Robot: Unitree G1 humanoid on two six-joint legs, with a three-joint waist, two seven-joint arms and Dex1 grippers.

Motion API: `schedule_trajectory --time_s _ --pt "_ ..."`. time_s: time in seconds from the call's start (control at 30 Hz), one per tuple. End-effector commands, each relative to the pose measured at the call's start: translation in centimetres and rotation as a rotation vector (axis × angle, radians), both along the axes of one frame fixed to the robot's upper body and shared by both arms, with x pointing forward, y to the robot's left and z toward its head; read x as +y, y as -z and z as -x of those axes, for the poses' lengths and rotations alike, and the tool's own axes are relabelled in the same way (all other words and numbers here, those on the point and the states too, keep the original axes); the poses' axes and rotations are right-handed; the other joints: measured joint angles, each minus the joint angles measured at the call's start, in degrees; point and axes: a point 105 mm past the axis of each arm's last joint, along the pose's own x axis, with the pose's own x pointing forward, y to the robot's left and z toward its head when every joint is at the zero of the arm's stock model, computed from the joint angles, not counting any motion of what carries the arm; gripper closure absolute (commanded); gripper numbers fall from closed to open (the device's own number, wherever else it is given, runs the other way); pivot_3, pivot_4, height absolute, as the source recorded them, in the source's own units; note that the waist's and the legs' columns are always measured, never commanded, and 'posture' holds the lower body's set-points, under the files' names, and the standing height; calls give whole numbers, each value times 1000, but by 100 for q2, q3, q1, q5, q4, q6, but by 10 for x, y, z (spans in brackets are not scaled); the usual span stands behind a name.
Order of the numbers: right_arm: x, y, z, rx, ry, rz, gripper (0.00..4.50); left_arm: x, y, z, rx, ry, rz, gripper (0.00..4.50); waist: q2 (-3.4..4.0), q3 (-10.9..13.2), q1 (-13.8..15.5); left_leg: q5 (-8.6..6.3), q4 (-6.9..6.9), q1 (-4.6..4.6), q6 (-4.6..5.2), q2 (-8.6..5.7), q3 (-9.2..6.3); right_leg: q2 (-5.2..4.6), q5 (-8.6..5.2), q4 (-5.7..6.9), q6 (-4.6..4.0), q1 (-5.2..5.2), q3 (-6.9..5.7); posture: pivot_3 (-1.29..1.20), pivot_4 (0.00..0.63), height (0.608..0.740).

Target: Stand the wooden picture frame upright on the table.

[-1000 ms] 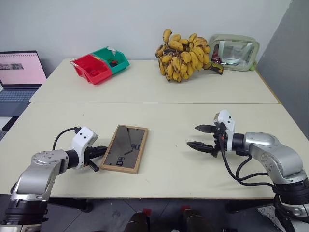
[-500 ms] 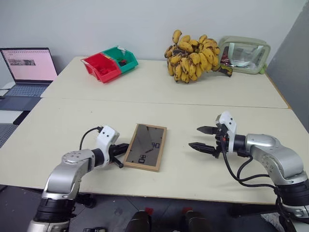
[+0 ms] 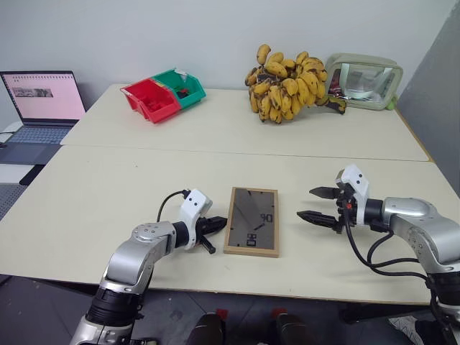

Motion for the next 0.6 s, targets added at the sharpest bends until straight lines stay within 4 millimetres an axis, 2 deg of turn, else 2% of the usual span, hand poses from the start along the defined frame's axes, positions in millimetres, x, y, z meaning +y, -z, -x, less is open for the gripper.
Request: schedule_trajectory --time_s 0.03,0.23,0.37,0.5,0.6 --pt "-6 -14 -2 -59 9 2 0 -14 -5 1 -11 61 32 4479 0 0 -2 0 0 0 0 0 0 0 0 0 0 0 0 0 150 740" --pt "-5 -16 -2 -60 9 9 0 -22 -4 -2 -16 76 28 4479 0 0 -1 0 0 -1 0 -1 0 0 0 0 1 0 0 0 150 740" --pt "-8 -15 -3 -59 17 18 0 1 -20 -4 -70 70 8 4479 -1 1 -39 0 0 -1 0 5 -1 6 0 0 0 -2 0 0 150 740" --pt "-8 -10 -5 -56 7 42 0 25 -39 1 10 82 74 3826 -1 1 -116 0 -1 0 -1 10 -3 12 -1 3 0 -3 -1 0 150 740" --pt "-13 -2 -9 -44 -9 98 583 43 -69 2 188 62 272 3104 -1 3 -136 0 -1 1 0 14 0 23 -5 4 7 -6 2 0 150 740"
